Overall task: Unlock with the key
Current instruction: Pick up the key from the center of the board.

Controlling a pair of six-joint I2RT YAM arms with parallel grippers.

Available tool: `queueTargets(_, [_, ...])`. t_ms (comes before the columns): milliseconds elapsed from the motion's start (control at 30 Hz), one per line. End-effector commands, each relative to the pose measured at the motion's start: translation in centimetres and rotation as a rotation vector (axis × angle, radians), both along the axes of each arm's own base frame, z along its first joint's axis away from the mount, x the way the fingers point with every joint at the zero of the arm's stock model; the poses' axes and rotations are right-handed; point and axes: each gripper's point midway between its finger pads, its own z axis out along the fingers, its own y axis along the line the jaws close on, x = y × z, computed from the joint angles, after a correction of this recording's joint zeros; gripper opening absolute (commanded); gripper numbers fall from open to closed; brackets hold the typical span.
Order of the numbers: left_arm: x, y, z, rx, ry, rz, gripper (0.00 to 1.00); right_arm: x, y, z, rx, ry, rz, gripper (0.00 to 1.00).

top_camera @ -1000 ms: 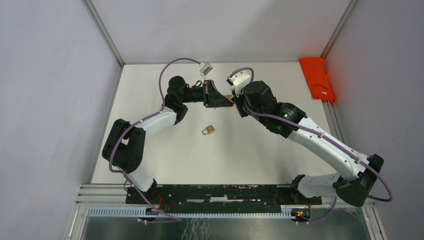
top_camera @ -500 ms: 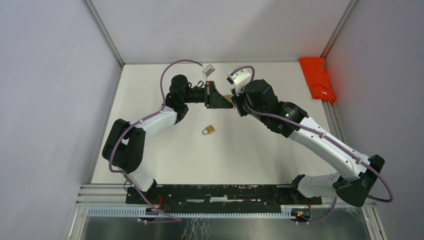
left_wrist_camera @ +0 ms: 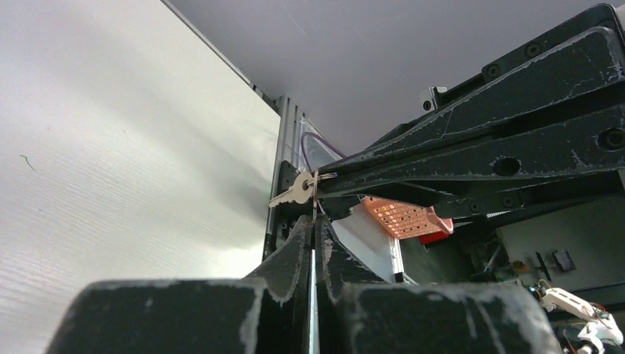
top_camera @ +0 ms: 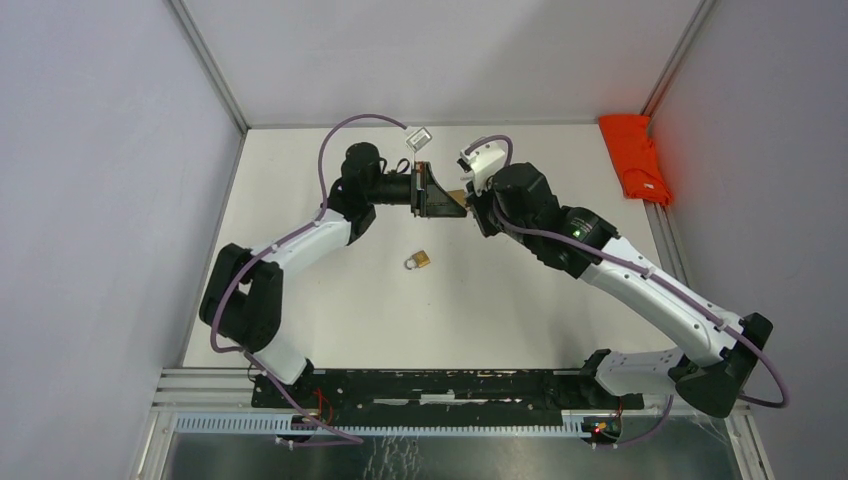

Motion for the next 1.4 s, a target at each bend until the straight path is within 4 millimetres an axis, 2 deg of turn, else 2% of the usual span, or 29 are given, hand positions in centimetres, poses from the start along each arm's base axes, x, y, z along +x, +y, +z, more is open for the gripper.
queueTargets(0, [0.1, 0.3, 2.4, -0.009, -0.131, 0.020, 0.05, -0.8, -0.4, 0.6, 0.043, -0.004, -0.005, 0.00])
queueTargets(67, [0.1, 0.3, 2.3, 0.007, -0.146, 0.020, 0.05, -1.1, -0.4, 0.4, 0.056, -0.002, 0.005, 0.05])
queueTargets(233, [-0.2, 0.6, 2.9, 0.023, -0.201, 0.011, 0.05, -1.3, -0.4, 0.9, 0.072, -0.009, 0.014, 0.31])
queueTargets(300, [-0.1, 0.7, 2.8, 0.045, -0.219, 0.017, 0.05, -1.3, -0.7, 1.4, 0.082, -0.019, -0.006, 0.42])
queueTargets(400, [-0.4, 1.0, 2.7, 0.071, -0.245, 0.009, 0.04, -0.9, -1.8, 2.4, 0.113, -0.045, -0.063, 0.50])
queueTargets(467, [-0.7, 1.3, 2.8, 0.089, -0.265, 0.006, 0.04, -0.5, -2.7, 3.1, 0.157, -0.066, -0.105, 0.50])
queueTargets(567, [-1.6, 2.2, 3.3, 0.141, -0.309, -0.006, 0.04, -0.1, -3.1, 4.7, 0.288, -0.100, -0.063, 0.47])
queueTargets(667, [-3.2, 3.7, 4.2, 0.193, -0.410, -0.015, 0.04, -0.8, -1.7, 6.2, 0.418, -0.108, 0.088, 0.45])
queueTargets(733, [-4.6, 4.7, 5.1, 0.205, -0.473, -0.029, 0.04, -1.2, -1.1, 6.3, 0.466, -0.099, 0.165, 0.43])
queueTargets(867, [-7.0, 6.2, 6.7, 0.206, -0.584, -0.053, 0.04, -3.7, 0.9, 6.8, 0.647, -0.042, 0.453, 0.36])
queueTargets(1000, [-9.0, 6.9, 7.9, 0.176, -0.644, -0.099, 0.04, -6.7, 2.4, 6.8, 0.789, 0.012, 0.694, 0.35])
queueTargets(1100, [-9.4, 7.1, 7.8, 0.179, -0.641, -0.116, 0.04, -7.4, 2.4, 7.2, 0.815, -0.005, 0.736, 0.35])
queueTargets(1267, [-9.1, 6.9, 6.7, 0.198, -0.613, -0.134, 0.04, -9.8, 2.1, 9.9, 0.853, -0.074, 0.853, 0.34])
queueTargets(1367, [-8.7, 6.8, 6.3, 0.211, -0.598, -0.137, 0.04, -10.9, 1.9, 10.6, 0.859, -0.089, 0.906, 0.34])
